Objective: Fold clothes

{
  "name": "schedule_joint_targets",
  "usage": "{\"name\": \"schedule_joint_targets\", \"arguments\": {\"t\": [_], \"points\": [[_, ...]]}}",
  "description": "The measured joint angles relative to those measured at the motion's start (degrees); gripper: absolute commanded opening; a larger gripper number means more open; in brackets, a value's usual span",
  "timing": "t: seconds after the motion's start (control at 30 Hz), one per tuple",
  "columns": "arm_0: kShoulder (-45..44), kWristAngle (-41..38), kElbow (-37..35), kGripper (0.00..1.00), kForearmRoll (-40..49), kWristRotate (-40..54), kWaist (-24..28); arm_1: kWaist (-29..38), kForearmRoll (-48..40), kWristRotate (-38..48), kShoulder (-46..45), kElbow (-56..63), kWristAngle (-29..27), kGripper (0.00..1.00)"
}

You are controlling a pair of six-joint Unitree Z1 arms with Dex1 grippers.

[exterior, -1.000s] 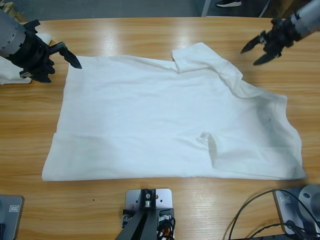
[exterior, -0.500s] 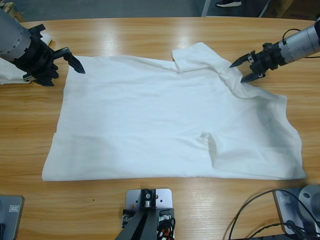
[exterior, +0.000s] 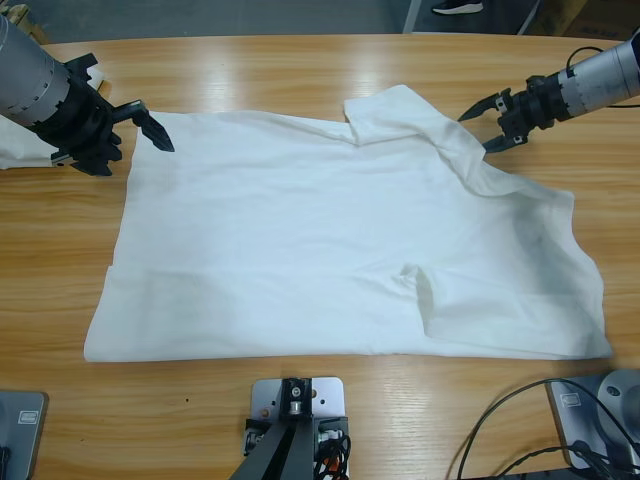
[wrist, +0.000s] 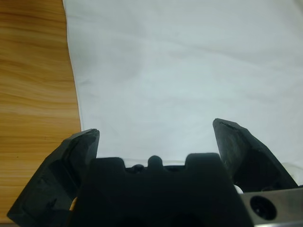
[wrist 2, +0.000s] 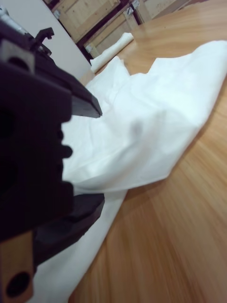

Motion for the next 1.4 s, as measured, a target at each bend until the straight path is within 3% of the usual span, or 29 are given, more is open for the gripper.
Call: {"name": "schedule_joint_targets", "arguments": {"t": [0.33,0.43,0.67,0.77,0.8,0.87,0.9,1.13,1.4], "points": [[0.0,0.0,0.0,0.945,0.0,0.0,0.0,0.0,-0.4,1.0,0.0,0.5,1.2,0.6],[0.0,0.0,0.0,0.945,0.0,0.0,0.0,0.0,-2.2,1.4,0.0,0.5,1.9,0.529],[0.0,0.0,0.0,0.945,0.0,0.0,0.0,0.0,-9.0,3.5,0.0,1.2,5.7,0.513],[0.3,0.0,0.0,0.945,0.0,0.0,0.0,0.0,-10.3,4.1,0.0,1.5,7.0,0.328],[0.5,0.0,0.0,0.945,0.0,0.0,0.0,0.0,-10.4,4.1,0.0,1.7,7.1,0.185],[0.6,0.0,0.0,0.945,0.0,0.0,0.0,0.0,-10.6,4.1,0.0,2.1,7.2,0.026],[0.6,0.0,0.0,0.945,0.0,0.0,0.0,0.0,-10.6,3.7,0.0,2.3,7.2,0.0],[0.7,0.0,0.0,0.945,0.0,0.0,-0.1,0.0,-10.3,-3.7,0.6,3.3,11.0,0.0],[0.8,0.0,0.0,0.945,0.1,0.0,-0.4,0.0,-8.5,-8.3,0.6,4.8,11.0,0.0]]}}
